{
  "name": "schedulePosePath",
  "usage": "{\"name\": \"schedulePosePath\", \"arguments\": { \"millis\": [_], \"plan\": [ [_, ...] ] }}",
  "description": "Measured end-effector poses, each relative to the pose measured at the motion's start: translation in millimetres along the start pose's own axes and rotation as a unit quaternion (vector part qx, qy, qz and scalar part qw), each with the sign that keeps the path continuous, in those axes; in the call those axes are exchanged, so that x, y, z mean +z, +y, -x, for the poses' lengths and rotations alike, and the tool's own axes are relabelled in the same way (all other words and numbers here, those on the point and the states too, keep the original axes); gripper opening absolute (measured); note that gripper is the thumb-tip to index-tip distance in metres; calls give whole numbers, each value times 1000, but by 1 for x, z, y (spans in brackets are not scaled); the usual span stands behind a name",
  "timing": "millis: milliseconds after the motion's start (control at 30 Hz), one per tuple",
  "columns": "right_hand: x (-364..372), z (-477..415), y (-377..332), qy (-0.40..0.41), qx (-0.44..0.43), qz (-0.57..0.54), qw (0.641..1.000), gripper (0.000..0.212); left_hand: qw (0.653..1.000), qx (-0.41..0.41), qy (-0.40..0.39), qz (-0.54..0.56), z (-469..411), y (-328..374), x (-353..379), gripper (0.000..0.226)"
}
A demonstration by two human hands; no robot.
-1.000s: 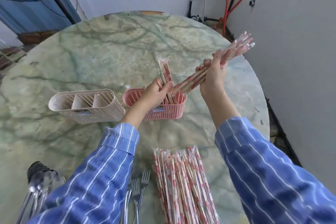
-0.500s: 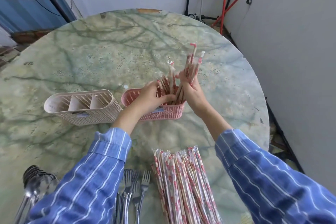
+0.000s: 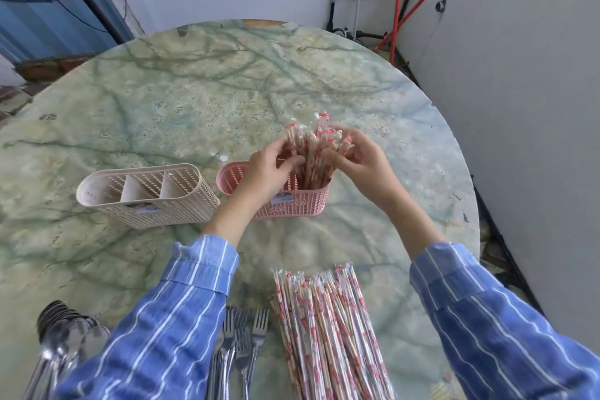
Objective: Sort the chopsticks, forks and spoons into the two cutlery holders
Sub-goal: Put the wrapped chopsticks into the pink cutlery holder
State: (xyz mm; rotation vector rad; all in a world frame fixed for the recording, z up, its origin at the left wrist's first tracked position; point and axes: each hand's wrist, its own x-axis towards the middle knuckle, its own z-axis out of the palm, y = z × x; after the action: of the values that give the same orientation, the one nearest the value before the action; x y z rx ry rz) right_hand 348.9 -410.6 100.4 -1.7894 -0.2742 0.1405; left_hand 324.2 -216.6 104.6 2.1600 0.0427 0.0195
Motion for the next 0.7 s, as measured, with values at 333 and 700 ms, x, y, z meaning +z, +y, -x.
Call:
{"name": "schedulePosePath", "arguments": {
  "millis": [333, 700],
  "plan": [
    [3, 2, 6, -43, 40, 29, 998, 62, 998, -10, -64, -29, 7, -8, 1, 53],
    [4, -14, -16, -20, -121, 123, 985, 31, 996, -14, -91, 3, 7, 13, 4, 38]
  ]
}}
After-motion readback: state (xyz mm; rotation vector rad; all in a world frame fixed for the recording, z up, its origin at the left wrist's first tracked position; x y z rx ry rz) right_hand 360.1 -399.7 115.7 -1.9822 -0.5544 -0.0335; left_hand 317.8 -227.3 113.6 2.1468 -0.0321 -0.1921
